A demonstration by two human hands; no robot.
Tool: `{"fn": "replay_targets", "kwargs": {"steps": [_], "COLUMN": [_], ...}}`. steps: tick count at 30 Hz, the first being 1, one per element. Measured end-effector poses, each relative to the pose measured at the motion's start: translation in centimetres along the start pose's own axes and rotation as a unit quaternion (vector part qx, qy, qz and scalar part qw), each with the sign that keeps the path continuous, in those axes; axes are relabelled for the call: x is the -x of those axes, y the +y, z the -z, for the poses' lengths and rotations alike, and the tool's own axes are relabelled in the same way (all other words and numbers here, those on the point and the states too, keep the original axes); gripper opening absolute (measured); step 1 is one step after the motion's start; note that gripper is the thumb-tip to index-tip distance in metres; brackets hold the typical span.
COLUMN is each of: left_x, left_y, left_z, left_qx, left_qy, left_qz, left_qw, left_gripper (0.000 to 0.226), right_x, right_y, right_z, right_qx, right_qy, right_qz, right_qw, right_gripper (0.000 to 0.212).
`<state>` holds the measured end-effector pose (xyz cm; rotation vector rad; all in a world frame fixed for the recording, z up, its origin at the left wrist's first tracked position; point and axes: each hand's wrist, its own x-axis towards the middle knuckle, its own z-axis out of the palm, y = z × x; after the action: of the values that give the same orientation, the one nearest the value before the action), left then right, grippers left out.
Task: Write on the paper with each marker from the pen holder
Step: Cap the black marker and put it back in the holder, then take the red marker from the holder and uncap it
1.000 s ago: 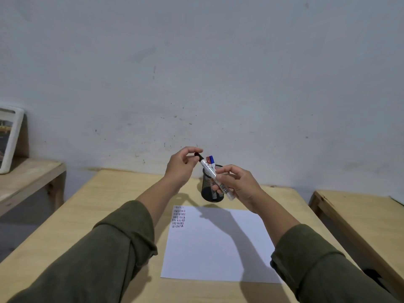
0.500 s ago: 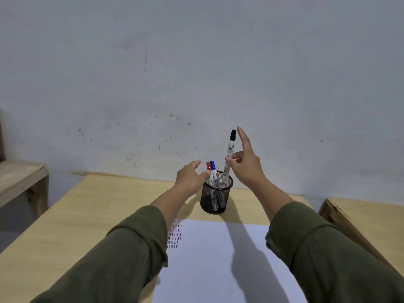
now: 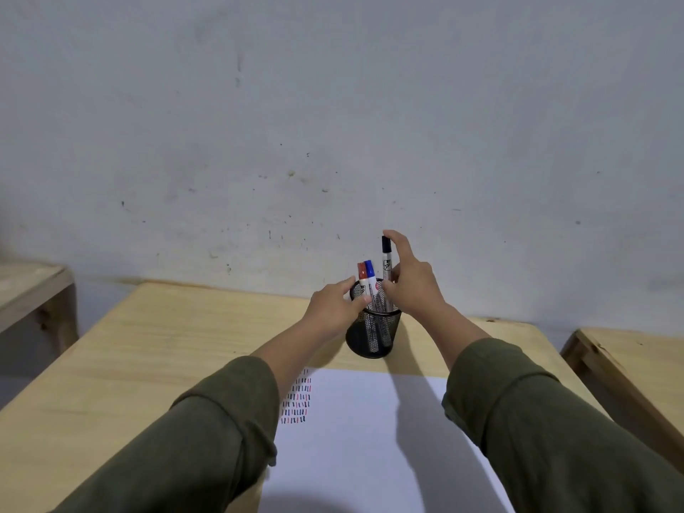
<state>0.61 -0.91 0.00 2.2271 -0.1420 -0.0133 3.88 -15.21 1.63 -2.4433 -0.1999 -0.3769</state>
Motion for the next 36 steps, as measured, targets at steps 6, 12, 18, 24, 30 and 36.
{"fn": "replay_targets", "kwargs": {"steps": [6, 12, 18, 24, 30, 36], "left_x": [0.0, 0.3, 0.6, 1.0, 0.9, 0.6], "left_y": [-0.1, 0.0, 0.1, 0.6, 0.3, -0.3], "left_z": [-0.2, -0.2, -0.3, -0.1, -0.4, -0.8], "left_qx": [0.022, 0.015, 0.032, 0.044, 0.062, 0.096], "left_qy": [0.006, 0.012, 0.017, 0.027, 0.035, 0.041], "left_qz": [0.014, 0.005, 0.011, 0.014, 0.014, 0.019], "left_qw": [1.0, 1.0, 0.999, 0.999, 0.997, 0.994], "left_gripper": [0.056, 0.052, 0.051, 0.042, 0.041, 0.046], "right_x": [-0.2, -0.6, -0.3, -0.1, 0.1, 1.7], "right_y": [0.3, 0.7, 0.7, 0.5, 0.3, 0.2], "right_z": [-0.3, -1.0, -1.4, -1.4, -1.0, -0.9], "right_qx": [0.014, 0.056, 0.027, 0.083, 0.136, -0.033], "right_qy": [-0.013, -0.022, -0.001, -0.024, 0.023, -0.007], "right_qz": [0.008, 0.007, 0.019, 0.084, 0.092, 0.072], "right_qw": [1.0, 0.998, 0.999, 0.993, 0.986, 0.997], "right_gripper": [0.069, 0.057, 0.055, 0.049, 0.034, 0.03]}}
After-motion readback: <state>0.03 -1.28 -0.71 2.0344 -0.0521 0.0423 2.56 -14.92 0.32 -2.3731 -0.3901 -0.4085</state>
